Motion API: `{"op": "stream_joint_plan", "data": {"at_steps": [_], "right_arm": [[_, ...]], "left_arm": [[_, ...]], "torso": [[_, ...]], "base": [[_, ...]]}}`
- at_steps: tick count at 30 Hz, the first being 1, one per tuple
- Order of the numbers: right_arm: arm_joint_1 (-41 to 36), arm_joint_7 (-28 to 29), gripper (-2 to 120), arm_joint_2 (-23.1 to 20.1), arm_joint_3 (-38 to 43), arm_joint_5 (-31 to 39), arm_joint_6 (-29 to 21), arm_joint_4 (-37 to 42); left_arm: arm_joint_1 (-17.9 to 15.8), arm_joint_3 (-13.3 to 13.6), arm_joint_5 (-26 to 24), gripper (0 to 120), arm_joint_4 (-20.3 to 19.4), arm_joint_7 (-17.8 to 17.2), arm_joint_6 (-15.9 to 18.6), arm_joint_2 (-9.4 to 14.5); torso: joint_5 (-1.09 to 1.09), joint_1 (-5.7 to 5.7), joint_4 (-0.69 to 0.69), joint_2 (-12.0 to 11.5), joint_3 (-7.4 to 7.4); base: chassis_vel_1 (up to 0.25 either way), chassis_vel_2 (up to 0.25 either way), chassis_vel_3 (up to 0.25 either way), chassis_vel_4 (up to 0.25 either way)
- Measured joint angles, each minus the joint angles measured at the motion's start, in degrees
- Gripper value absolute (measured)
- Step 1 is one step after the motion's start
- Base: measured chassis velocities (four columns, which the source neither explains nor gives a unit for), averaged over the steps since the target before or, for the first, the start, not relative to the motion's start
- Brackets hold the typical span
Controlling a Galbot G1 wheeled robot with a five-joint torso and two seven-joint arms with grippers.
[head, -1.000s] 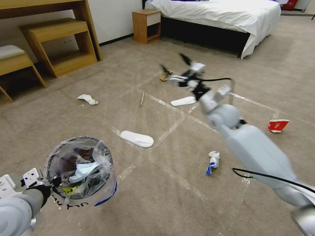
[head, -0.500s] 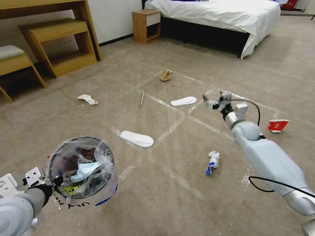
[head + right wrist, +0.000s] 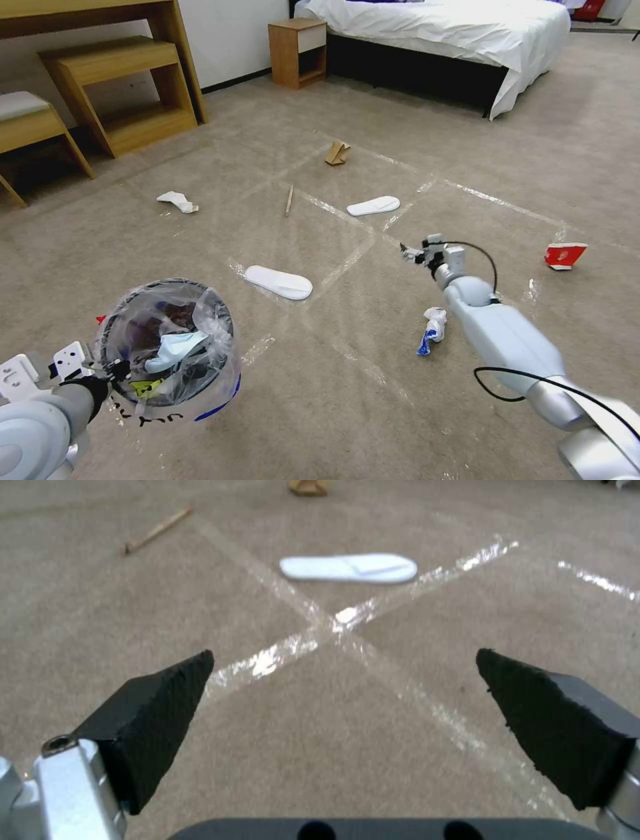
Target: Pick up the trash bin and place the garbage on the floor into it.
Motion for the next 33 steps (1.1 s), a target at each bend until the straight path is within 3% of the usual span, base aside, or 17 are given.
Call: {"op": "stream_joint_plan", "data": {"at_steps": [8, 22, 33], "right_arm": [[-1.2, 0.4, 100, 1.5, 0.5, -2.2, -0.3, -3.1], [-6.0, 5.9, 100, 0.8, -0.8, -3.1, -7.4, 0.3], [-6.7, 6.2, 100, 1.2, -0.7, -4.1, -6.5, -0.5]], "left_arm": [[-0.2, 0.5, 0.1, 0, 0.3, 0.1, 0.1, 0.4], [0.4, 1.3, 1.5, 0, 0.2, 0.6, 0.1, -0.3], [0.4, 2.2, 3.0, 0, 0.4, 1.2, 0.3, -0.9]], "torso": [[0.02, 0.00, -0.01, 0.0, 0.00], [0.01, 0.00, -0.01, 0.0, 0.00], [0.03, 0.00, 0.00, 0.0, 0.00]], "base": [[0.000, 0.000, 0.000, 0.000], [0.000, 0.000, 0.000, 0.000], [0.000, 0.000, 0.000, 0.000]]}}
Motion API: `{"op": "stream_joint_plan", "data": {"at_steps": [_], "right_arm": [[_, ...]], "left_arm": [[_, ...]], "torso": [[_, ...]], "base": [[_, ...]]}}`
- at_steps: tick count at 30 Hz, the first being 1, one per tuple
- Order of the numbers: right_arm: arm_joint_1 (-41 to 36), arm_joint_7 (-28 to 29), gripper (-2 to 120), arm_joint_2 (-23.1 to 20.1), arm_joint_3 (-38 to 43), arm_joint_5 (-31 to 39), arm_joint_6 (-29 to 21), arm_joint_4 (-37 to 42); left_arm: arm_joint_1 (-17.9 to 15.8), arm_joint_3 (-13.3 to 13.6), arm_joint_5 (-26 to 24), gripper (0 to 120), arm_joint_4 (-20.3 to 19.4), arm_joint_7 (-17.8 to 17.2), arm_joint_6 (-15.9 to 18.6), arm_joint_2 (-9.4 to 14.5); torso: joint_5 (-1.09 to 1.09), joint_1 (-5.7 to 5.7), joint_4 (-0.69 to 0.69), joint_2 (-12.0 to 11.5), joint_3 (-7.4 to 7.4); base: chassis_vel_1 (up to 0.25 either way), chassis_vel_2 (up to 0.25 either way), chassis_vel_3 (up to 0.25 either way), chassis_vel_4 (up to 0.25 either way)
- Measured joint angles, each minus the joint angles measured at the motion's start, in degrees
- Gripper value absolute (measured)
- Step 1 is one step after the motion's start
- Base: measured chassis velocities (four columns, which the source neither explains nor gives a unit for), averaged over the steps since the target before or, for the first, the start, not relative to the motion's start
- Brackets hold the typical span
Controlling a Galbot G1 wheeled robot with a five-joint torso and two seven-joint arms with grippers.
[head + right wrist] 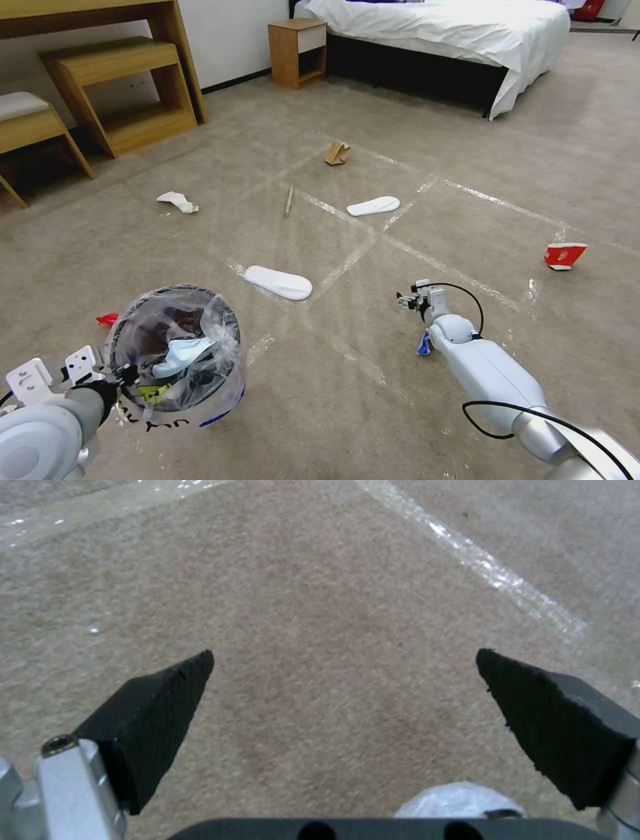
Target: Pick up the trash bin and place the garbage on the floor into it.
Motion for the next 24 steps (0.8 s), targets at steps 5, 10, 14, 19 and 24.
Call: {"op": "stream_joint_plan", "data": {"at_steps": [5, 10, 14, 19, 24], "right_arm": [[0.4, 2.0, 100, -0.2, 0.0, -2.5, -1.0, -0.9], [0.4, 4.5, 100, -0.1, -0.1, -2.7, -3.6, -0.9], [0.1, 7.4, 100, 0.1, -0.9, -3.5, -5.7, -1.1], [-0.8, 11.1, 100, 0.2, -0.4, -2.7, -7.4, -1.4], [-3.2, 12.2, 100, -1.3, 0.6, -2.7, -8.0, 0.6]], "left_arm": [[0.0, 0.0, 0.0, 0, 0.1, 0.1, 0.0, 0.1], [0.0, 0.0, 0.1, 0, 0.1, 0.1, 0.0, 0.0], [0.1, 0.0, 0.1, 0, 0.1, 0.1, 0.0, 0.1], [0.3, 0.1, 0.4, 0, 0.1, 0.2, 0.0, -0.1], [0.4, 0.5, 0.9, 0, 0.1, 0.4, 0.0, -0.3]], "torso": [[-0.01, 0.00, -0.01, 0.0, 0.00], [0.00, 0.00, -0.01, 0.0, 0.00], [0.00, 0.00, -0.01, 0.0, 0.00], [-0.01, 0.00, 0.01, 0.0, 0.00], [-0.01, 0.00, -0.03, 0.0, 0.00]], "base": [[0.000, 0.000, 0.000, 0.000], [0.000, 0.000, 0.000, 0.000], [0.000, 0.000, 0.000, 0.000], [0.000, 0.000, 0.000, 0.000], [0.000, 0.000, 0.000, 0.000]]}}
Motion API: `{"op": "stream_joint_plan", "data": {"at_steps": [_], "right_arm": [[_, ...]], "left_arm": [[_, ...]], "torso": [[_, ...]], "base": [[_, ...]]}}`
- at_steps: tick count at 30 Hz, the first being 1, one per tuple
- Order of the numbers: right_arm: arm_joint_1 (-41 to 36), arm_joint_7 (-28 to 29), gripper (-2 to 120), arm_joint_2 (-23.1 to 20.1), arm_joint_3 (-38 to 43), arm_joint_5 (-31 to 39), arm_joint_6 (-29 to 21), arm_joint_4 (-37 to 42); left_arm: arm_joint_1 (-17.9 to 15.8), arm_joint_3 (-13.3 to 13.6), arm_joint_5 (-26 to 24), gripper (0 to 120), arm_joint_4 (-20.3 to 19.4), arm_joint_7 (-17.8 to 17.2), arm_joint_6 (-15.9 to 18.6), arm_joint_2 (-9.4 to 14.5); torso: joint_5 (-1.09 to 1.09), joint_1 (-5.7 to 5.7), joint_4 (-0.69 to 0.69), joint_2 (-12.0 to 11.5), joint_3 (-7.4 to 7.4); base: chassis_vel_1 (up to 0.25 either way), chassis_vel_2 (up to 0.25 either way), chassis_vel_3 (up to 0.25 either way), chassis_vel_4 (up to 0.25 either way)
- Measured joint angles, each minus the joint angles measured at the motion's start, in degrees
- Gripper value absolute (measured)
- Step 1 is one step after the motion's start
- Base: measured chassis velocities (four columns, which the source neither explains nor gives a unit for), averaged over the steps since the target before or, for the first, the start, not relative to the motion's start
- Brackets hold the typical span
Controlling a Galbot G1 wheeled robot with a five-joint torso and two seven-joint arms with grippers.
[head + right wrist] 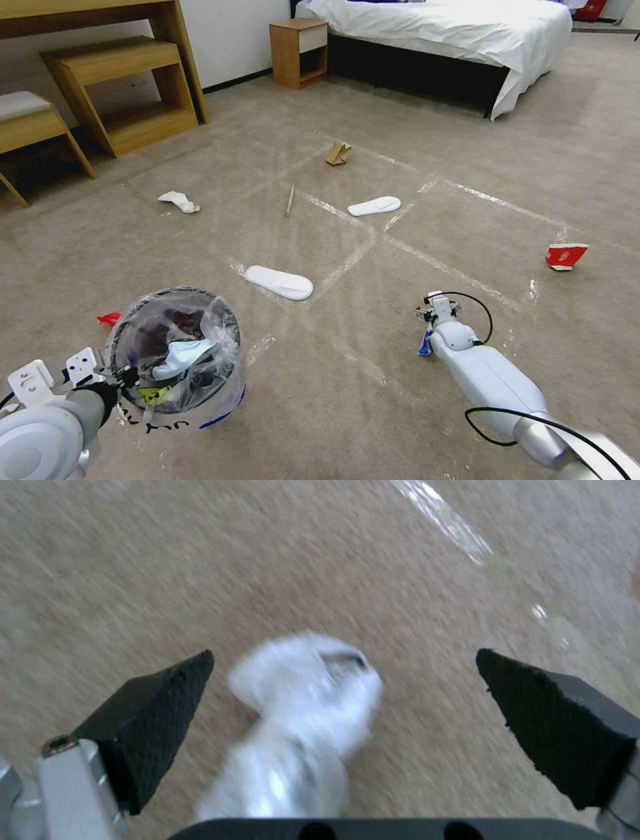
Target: Pick up the trash bin and place the garbage on the floor into it.
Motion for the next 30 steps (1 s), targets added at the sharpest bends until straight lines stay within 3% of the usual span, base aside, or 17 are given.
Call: {"op": "stream_joint_plan", "data": {"at_steps": [15, 30], "right_arm": [[-2.8, 0.1, 100, 1.2, 2.5, -1.6, 0.1, -1.0], [-2.3, -1.6, 100, 5.3, 2.9, -2.0, 1.8, -3.8]], "left_arm": [[0.4, 0.7, 1.1, 0, 0.0, 0.3, 0.0, -0.3], [0.4, 0.8, 1.2, 0, 0.0, 0.3, 0.0, -0.2]], "torso": [[0.00, 0.00, 0.01, 0.0, 0.00], [0.00, 0.00, 0.02, 0.0, 0.00]], "base": [[0.000, 0.000, 0.000, 0.000], [0.000, 0.000, 0.000, 0.000]]}}
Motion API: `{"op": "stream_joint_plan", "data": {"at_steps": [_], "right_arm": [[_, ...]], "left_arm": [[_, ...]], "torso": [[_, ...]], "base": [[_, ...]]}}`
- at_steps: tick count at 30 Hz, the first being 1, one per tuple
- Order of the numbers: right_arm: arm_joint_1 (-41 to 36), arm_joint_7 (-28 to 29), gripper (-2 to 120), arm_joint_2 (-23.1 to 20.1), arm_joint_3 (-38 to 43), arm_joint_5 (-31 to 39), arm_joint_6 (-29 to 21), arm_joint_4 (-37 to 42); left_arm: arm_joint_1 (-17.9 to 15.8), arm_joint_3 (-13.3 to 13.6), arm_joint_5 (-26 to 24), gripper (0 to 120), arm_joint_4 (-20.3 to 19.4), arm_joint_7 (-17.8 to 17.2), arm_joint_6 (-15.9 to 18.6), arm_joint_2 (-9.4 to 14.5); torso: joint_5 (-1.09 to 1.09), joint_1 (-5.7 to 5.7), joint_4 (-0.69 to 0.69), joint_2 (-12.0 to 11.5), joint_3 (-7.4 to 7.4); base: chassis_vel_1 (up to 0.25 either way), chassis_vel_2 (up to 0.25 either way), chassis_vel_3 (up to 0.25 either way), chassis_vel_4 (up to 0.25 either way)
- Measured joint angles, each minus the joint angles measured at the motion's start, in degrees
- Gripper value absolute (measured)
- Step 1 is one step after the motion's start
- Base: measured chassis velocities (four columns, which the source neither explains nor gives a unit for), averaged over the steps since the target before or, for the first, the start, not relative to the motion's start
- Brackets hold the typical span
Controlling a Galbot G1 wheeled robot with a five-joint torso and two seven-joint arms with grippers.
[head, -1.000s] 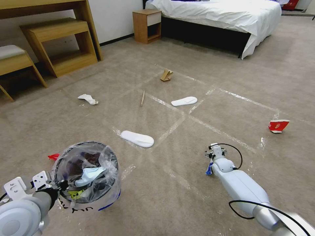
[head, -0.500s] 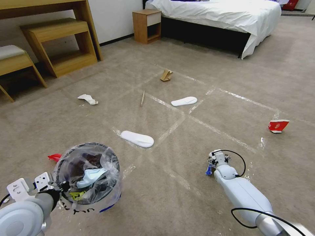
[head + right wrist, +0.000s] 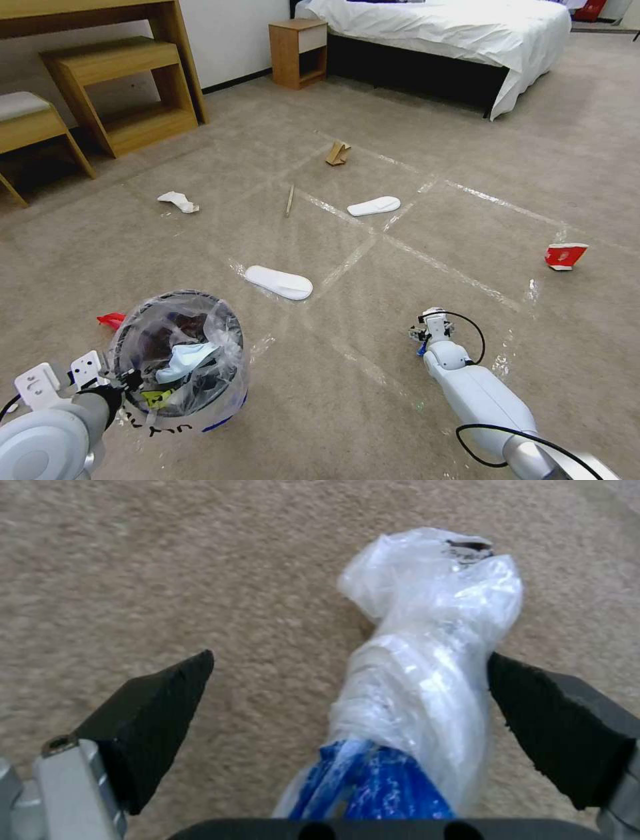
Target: Pick up the trash bin and place the garbage on the floor into it.
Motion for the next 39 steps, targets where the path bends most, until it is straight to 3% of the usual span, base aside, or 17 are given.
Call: {"op": "stream_joint_plan", "data": {"at_steps": [21, 33, 39], "right_arm": [[-1.0, 0.0, 100, -0.3, 2.3, -2.5, 1.1, -1.3], [-1.0, -0.4, 59, -0.1, 2.0, -1.6, 1.9, -0.7], [-0.9, -0.9, 31, -0.1, 1.9, -1.4, 2.7, -0.7]], "left_arm": [[0.3, 0.5, 1.0, 0, -0.5, 0.0, 0.0, -0.8], [0.8, 0.1, 1.1, 0, -1.1, 0.0, 0.0, -0.7], [0.9, 0.0, 1.1, 0, -1.2, 0.0, 0.0, -0.6]], "torso": [[0.01, 0.00, 0.01, 0.0, 0.00], [0.01, 0.00, 0.00, 0.0, 0.00], [0.01, 0.00, 0.00, 0.0, 0.00]], "base": [[0.000, 0.000, 0.000, 0.000], [0.000, 0.000, 0.000, 0.000], [0.000, 0.000, 0.000, 0.000]]}}
